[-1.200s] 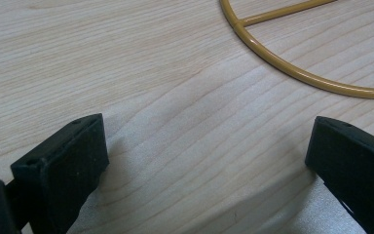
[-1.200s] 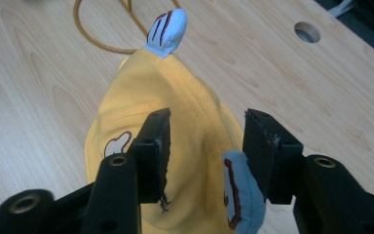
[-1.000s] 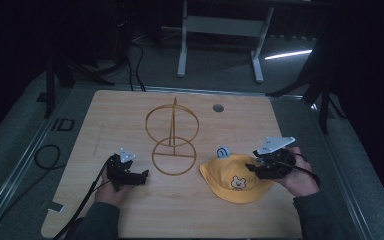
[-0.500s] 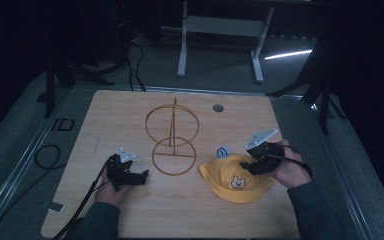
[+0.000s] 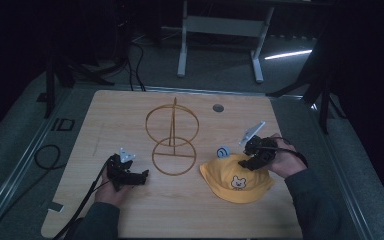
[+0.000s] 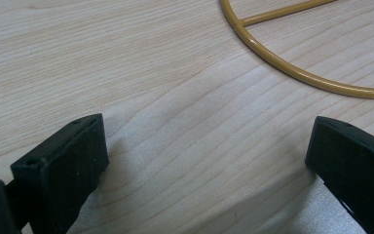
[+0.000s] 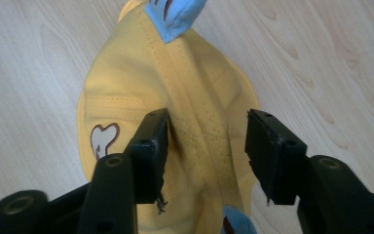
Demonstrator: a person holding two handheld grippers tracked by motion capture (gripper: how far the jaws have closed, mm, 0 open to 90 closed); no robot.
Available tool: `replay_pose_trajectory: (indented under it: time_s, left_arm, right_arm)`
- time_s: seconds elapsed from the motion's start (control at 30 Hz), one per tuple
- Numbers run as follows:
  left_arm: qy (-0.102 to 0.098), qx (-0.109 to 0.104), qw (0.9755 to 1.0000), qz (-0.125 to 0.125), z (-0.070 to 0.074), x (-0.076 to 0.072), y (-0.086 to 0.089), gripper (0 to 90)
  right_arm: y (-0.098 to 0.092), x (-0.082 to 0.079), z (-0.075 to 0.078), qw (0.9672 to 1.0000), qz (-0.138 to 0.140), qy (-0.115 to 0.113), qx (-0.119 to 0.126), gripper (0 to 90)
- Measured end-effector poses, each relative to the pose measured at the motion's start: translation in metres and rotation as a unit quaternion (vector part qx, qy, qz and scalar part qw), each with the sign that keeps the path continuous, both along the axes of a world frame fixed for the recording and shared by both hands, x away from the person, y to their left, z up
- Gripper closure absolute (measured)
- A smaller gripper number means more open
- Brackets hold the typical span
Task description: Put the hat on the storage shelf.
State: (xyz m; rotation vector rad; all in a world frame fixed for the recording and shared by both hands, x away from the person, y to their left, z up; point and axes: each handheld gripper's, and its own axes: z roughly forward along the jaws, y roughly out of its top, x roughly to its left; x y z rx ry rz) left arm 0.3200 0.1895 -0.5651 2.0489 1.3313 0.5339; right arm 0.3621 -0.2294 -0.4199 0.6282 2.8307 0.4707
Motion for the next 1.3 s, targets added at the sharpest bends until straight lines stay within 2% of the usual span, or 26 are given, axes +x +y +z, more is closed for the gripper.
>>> replay_pose_trajectory:
  time_s: [0.3,0.53,0.73,0.97,1.17,1.3]
  left_arm:
    - [0.000,0.001,1.0000,-0.001,0.000,0.000,0.000,1.9]
    - [0.000,0.000,1.0000,-0.001,0.000,0.000,0.000,1.9]
    - [0.000,0.000,1.0000,0.000,0.000,0.000,0.000,1.9]
    - [0.001,0.001,1.0000,-0.001,0.000,0.000,0.000,2.0]
    - [0.001,0.001,1.0000,-0.001,0.000,0.000,0.000,1.9]
    - [0.001,0.000,1.0000,-0.001,0.000,0.000,0.000,1.9]
  right_arm:
    - [0.007,0.006,-0.002,0.9993,0.018,0.027,-0.018,63.6]
    - [0.008,0.005,-0.001,0.9989,0.029,0.029,-0.024,75.6]
    - [0.008,0.001,0.000,0.9990,0.033,0.007,-0.030,76.9]
    - [0.006,-0.004,0.005,0.9990,0.032,-0.022,-0.024,77.3]
    - [0.002,-0.006,0.009,0.9987,0.030,-0.035,-0.021,77.4]
    - [-0.001,-0.006,0.013,0.9986,0.027,-0.044,-0.009,77.4]
